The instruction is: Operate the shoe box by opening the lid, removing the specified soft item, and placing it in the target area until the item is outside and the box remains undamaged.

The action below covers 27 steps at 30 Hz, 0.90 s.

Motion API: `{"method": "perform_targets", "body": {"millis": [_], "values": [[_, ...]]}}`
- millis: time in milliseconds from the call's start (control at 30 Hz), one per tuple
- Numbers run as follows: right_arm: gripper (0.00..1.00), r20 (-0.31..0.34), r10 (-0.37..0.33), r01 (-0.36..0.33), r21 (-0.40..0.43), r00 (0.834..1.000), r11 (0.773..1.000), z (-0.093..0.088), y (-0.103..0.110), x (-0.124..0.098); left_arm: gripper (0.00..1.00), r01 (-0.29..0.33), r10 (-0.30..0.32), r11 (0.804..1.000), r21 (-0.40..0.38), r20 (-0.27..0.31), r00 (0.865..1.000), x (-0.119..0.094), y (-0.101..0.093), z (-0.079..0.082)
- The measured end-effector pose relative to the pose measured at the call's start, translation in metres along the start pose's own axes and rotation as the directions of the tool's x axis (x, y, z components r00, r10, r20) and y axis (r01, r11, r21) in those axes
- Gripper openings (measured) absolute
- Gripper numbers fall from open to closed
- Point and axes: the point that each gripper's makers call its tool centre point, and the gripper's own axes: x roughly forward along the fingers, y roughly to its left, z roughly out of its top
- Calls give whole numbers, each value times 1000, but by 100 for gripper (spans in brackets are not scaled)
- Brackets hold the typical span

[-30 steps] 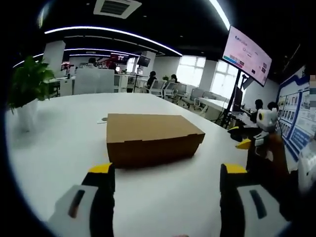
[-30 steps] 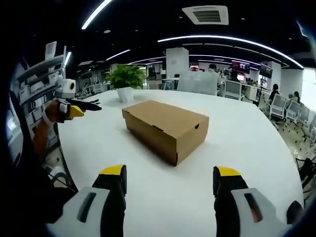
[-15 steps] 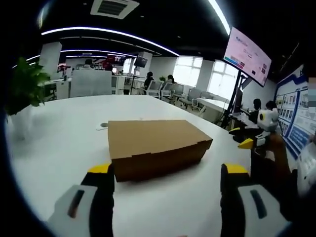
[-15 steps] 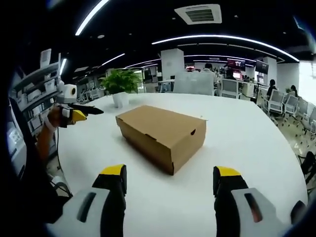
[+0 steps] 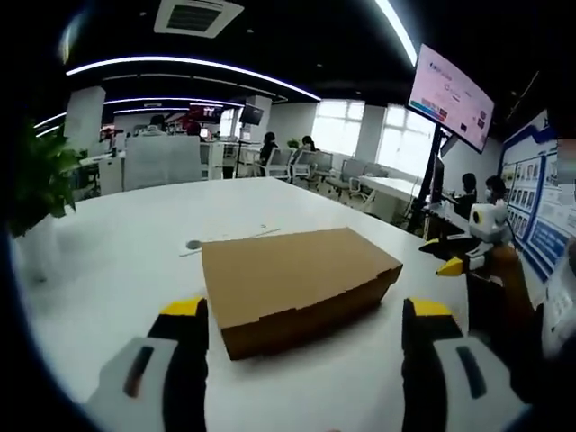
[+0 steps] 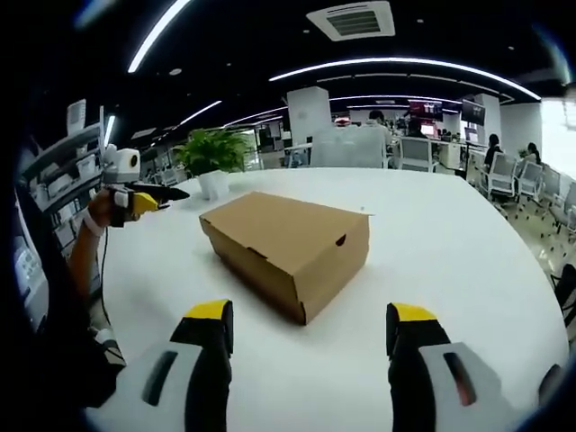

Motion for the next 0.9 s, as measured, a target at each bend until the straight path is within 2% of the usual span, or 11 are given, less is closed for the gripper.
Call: {"method": "perform_targets", "body": {"millis": [100,233,367,467,633,800,900], "values": [[71,1,-3,3,13,1000,1000,2,-5,0,91,-3,3,1000,5,-21,1000,10,3,-3],[71,3,0,0,26,1000,1000,5,-10,3,91,64,-65,998,-23,-13,998,19,-2,-2],[71,-18,5,-5,37,1000,999,1,-12,11,91,80,-80,997,2,-32,996,22,3,-2],[71,-40,-6,7,22,999,1000,-3,-12,13,91,105,-105,994,-16,-28,994,24,7,3],[69,-13,-4,5,40,1000,999,1,-12,18,90,118,-119,993,-15,-49,992,30,18,6],[69,-39,-2,4,40,999,999,-3,-13,24,89,136,-137,990,-26,-42,990,31,26,13],[70,-31,1,0,34,1000,999,1,-14,26,89,134,-135,991,-26,-41,990,32,31,15]]}}
